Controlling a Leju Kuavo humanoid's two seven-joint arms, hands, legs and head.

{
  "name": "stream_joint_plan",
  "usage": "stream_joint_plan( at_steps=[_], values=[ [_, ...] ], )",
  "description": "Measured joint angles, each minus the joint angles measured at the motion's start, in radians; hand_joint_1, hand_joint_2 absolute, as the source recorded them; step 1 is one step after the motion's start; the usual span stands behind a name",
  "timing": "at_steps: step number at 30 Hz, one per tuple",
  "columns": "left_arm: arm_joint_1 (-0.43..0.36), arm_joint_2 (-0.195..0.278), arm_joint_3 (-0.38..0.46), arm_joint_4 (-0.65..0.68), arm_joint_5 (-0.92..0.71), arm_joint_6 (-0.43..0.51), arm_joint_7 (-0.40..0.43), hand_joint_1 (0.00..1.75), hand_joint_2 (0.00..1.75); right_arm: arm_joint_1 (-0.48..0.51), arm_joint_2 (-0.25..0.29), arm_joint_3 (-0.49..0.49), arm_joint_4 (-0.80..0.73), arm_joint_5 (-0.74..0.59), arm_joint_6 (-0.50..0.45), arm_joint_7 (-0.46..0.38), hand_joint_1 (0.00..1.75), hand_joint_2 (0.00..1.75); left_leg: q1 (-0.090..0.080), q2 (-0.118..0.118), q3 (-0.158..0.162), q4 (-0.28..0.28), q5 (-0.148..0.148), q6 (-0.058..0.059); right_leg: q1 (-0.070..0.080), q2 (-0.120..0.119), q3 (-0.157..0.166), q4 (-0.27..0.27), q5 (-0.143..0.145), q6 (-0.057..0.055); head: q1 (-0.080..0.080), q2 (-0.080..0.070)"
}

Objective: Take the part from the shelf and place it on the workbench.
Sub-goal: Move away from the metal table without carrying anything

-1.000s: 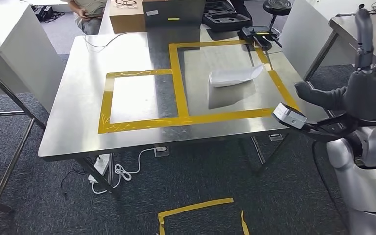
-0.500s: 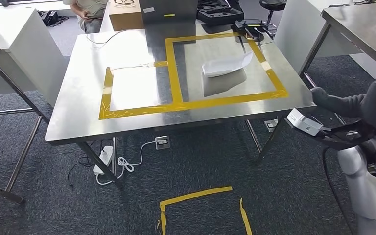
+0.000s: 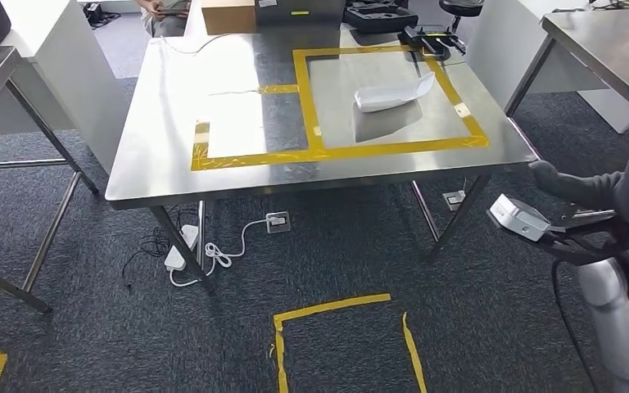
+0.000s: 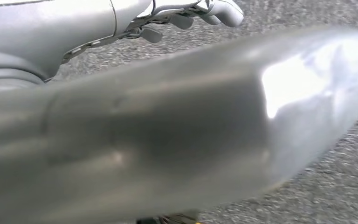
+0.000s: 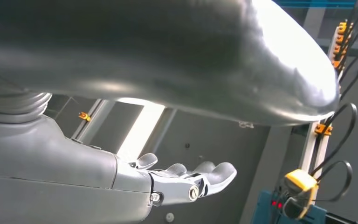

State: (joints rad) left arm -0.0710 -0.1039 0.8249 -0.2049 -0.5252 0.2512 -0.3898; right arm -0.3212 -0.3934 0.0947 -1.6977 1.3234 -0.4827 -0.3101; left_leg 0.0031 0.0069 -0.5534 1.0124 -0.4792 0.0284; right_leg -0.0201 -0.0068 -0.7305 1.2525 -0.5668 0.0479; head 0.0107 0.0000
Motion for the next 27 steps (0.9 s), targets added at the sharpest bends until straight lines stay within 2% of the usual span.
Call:
stream_joint_plan(
  at_steps=[1,2,3,4,5,6,7,8,10,11,12,13,14,15,16,17,18,19,21,22,23,25,26,27],
  values=[
    [0.0,0.0,0.0,0.0,0.001,0.0,0.001,0.0,0.0,0.004,0.0,-0.001,-0.001,0.0,0.002,-0.001,0.0,0.0,-0.002,0.001,-0.015,0.002,0.01,0.001,0.0,0.0,-0.002,0.04,-0.008,-0.001,0.0,0.0],
    [0.0,-0.001,0.001,0.0,0.002,0.001,0.002,0.0,0.0,0.006,0.0,-0.001,-0.001,0.0,0.005,-0.002,0.0,0.0,-0.003,0.001,-0.029,0.005,0.019,0.0,0.001,0.0,0.014,0.046,0.004,-0.003,0.0,0.0],
    [0.0,-0.001,0.001,0.0,0.002,0.001,0.002,0.0,0.0,0.007,0.0,-0.001,-0.003,0.0,0.008,-0.003,0.0,0.0,-0.004,0.001,-0.043,0.009,0.027,-0.001,0.003,0.0,0.05,0.011,0.029,-0.007,0.0,0.0],
    [0.0,-0.002,0.001,0.0,0.002,0.001,0.002,0.0,0.0,0.007,0.0,-0.001,-0.005,0.001,0.01,-0.003,0.0,0.0,-0.004,0.001,-0.054,0.013,0.034,-0.003,0.005,0.001,0.102,-0.057,0.049,-0.013,0.0,0.0],
    [0.0,-0.003,0.001,0.0,0.002,0.001,0.002,0.0,0.0,0.006,0.0,-0.002,-0.009,0.003,0.012,-0.002,0.0,0.0,-0.005,0.001,-0.064,0.016,0.041,-0.006,0.009,0.001,0.156,-0.133,0.055,-0.02,0.0,0.0],
    [0.0,-0.004,0.001,0.0,0.002,0.001,0.002,0.0,0.0,0.006,0.0,-0.002,-0.013,0.005,0.014,0.0,0.0,0.0,-0.005,0.0,-0.07,0.016,0.048,-0.011,0.013,0.001,0.197,-0.194,0.056,-0.025,0.0,0.0],
    [0.0,-0.004,0.001,0.0,0.002,0.002,0.002,0.0,0.0,0.006,-0.001,-0.003,-0.016,0.008,0.014,0.002,0.0,0.0,-0.005,0.0,-0.073,0.016,0.055,-0.017,0.017,0.001,0.219,-0.233,0.05,-0.03,0.0,0.0],
    [0.0,-0.004,0.001,0.0,0.002,0.002,0.002,0.0,0.0,0.007,0.0,-0.003,-0.019,0.011,0.015,0.003,0.0,0.0,-0.005,0.0,-0.074,0.013,0.062,-0.023,0.021,0.002,0.223,-0.246,0.049,-0.034,0.001,0.0],
    [0.0,-0.002,0.001,0.0,0.001,0.003,0.002,0.0,0.0,0.009,0.0,-0.003,-0.02,0.015,0.014,0.005,0.0,0.0,-0.005,-0.002,-0.078,0.01,0.071,-0.036,0.019,-0.001,0.214,-0.254,0.065,-0.045,0.003,0.0],
    [0.0,-0.001,0.002,0.0,0.001,0.003,0.002,0.0,0.0,0.01,0.0,-0.003,-0.02,0.016,0.014,0.006,0.0,0.0,-0.005,-0.003,-0.086,0.02,0.057,-0.042,0.015,-0.002,0.208,-0.258,0.075,-0.053,0.001,0.0],
    [0.001,-0.001,0.002,0.0,0.001,0.003,0.002,0.0,0.0,0.011,0.001,-0.003,-0.02,0.017,0.014,0.006,0.0,0.0,-0.005,-0.005,-0.098,0.049,0.026,-0.047,0.012,-0.004,0.2,-0.262,0.087,-0.06,0.0,0.0],
    [0.001,0.0,0.003,0.0,0.001,0.004,0.002,0.0,0.0,0.012,0.002,-0.003,-0.02,0.017,0.013,0.007,0.0,0.0,-0.003,-0.005,-0.114,0.098,-0.019,-0.052,0.01,-0.006,0.189,-0.264,0.098,-0.064,-0.002,0.0],
    [0.001,0.0,0.003,0.0,0.001,0.004,0.002,0.0,0.0,0.013,0.002,-0.003,-0.02,0.018,0.013,0.007,0.0,0.0,-0.001,-0.006,-0.132,0.162,-0.067,-0.057,0.01,-0.005,0.176,-0.264,0.108,-0.067,-0.004,0.0],
    [0.0,0.0,0.003,0.0,0.001,0.004,0.002,0.0,0.0,0.016,0.003,-0.003,-0.02,0.018,0.013,0.007,0.0,0.0,0.0,-0.006,-0.147,0.226,-0.103,-0.061,0.009,-0.005,0.163,-0.263,0.117,-0.067,-0.005,0.0],
    [0.0,0.0,0.004,0.0,0.001,0.004,0.002,0.0,0.0,0.019,0.003,-0.003,-0.02,0.018,0.013,0.007,0.0,0.0,0.001,-0.006,-0.151,0.273,-0.117,-0.064,0.009,-0.006,0.15,-0.261,0.127,-0.067,-0.005,0.0],
    [0.0,0.001,0.004,0.0,0.001,0.004,0.002,0.0,0.0,0.021,0.004,-0.003,-0.02,0.018,0.013,0.008,0.0,0.0,0.001,-0.006,-0.141,0.287,-0.108,-0.065,0.009,-0.006,0.137,-0.259,0.136,-0.065,-0.005,0.0],
    [0.0,0.001,0.005,0.0,0.001,0.004,0.002,0.0,0.0,0.023,0.004,-0.003,-0.02,0.018,0.013,0.008,0.0,0.0,0.002,-0.006,-0.112,0.264,-0.084,-0.066,0.009,-0.006,0.123,-0.256,0.144,-0.062,-0.005,0.0],
    [0.0,0.002,0.006,0.0,0.001,0.004,0.002,0.0,0.0,0.024,0.005,-0.003,-0.02,0.018,0.015,0.009,0.0,0.0,0.003,-0.006,-0.066,0.208,-0.057,-0.064,0.008,-0.006,0.111,-0.252,0.152,-0.059,-0.005,0.0],
    [-0.002,0.003,0.007,-0.001,0.0,0.005,0.002,0.0,0.0,0.024,0.006,-0.004,-0.021,0.017,0.033,0.017,0.0,0.0,0.001,-0.007,0.03,0.069,-0.045,-0.057,0.01,-0.006,0.093,-0.245,0.166,-0.05,-0.004,0.0],
    [-0.002,0.003,0.007,-0.001,-0.001,0.005,0.003,0.0,0.0,0.024,0.008,-0.004,-0.021,0.019,0.049,0.024,0.0,0.0,-0.001,-0.009,0.056,0.023,-0.052,-0.051,0.01,-0.007,0.089,-0.243,0.173,-0.045,-0.004,0.0],
    [-0.002,0.003,0.008,-0.001,-0.004,0.006,0.005,0.0,0.0,0.024,0.01,-0.004,-0.021,0.021,0.066,0.034,0.0,0.0,-0.003,-0.01,0.064,0.0,-0.059,-0.044,0.011,-0.007,0.087,-0.244,0.182,-0.038,-0.004,0.0],
    [-0.001,0.001,0.008,-0.001,-0.01,0.006,0.009,0.0,0.0,0.024,0.014,-0.007,-0.019,0.021,0.084,0.048,0.0,0.0,-0.005,-0.01,0.053,-0.007,-0.047,-0.027,0.008,-0.007,0.084,-0.247,0.194,-0.025,-0.004,0.0],
    [-0.001,0.0,0.008,0.0,-0.013,0.006,0.013,0.0,0.0,0.023,0.015,-0.01,-0.018,0.013,0.086,0.05,0.0,0.0,-0.004,-0.008,0.047,-0.008,-0.037,-0.017,0.007,-0.005,0.077,-0.24,0.184,-0.02,-0.004,0.0],
    [-0.002,-0.001,0.008,0.0,-0.015,0.005,0.016,0.0,0.0,0.023,0.016,-0.013,-0.016,-0.002,0.086,0.048,0.0,0.0,-0.002,-0.006,0.039,-0.011,-0.026,-0.009,0.006,-0.004,0.066,-0.216,0.156,-0.014,-0.004,0.0]
  ],
)
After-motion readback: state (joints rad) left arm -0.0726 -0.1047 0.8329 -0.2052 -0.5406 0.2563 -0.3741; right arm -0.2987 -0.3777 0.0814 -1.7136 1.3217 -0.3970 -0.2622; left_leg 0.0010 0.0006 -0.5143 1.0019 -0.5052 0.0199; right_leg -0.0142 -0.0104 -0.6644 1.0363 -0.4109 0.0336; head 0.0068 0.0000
